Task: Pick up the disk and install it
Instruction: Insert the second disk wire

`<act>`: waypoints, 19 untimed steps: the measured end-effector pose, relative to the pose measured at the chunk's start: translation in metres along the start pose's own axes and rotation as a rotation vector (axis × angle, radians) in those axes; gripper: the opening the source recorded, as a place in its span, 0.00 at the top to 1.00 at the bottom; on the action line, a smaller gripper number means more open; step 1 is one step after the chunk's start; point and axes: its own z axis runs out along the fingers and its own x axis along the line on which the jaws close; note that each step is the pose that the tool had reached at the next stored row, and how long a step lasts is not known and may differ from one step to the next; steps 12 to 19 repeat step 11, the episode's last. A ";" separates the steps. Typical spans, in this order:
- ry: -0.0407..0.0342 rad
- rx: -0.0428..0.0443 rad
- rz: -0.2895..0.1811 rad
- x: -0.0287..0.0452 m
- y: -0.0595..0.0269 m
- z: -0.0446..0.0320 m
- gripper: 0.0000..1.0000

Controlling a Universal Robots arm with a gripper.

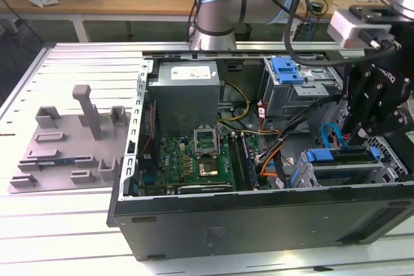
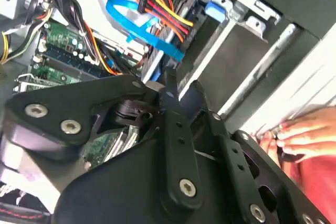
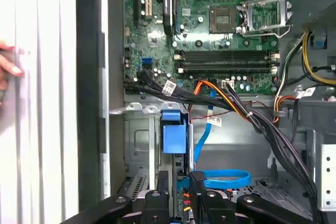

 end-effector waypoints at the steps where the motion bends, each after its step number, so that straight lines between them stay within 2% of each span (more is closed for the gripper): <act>1: 0.0071 0.0043 0.000 0.0004 0.0036 -0.0056 0.78; 2: 0.0126 0.0124 0.001 0.0006 0.0067 -0.0098 0.89; 3: 0.0136 0.0163 0.001 0.0007 0.0078 -0.0099 0.89; 19: 0.0137 0.0175 0.001 0.0006 0.0087 -0.0100 0.89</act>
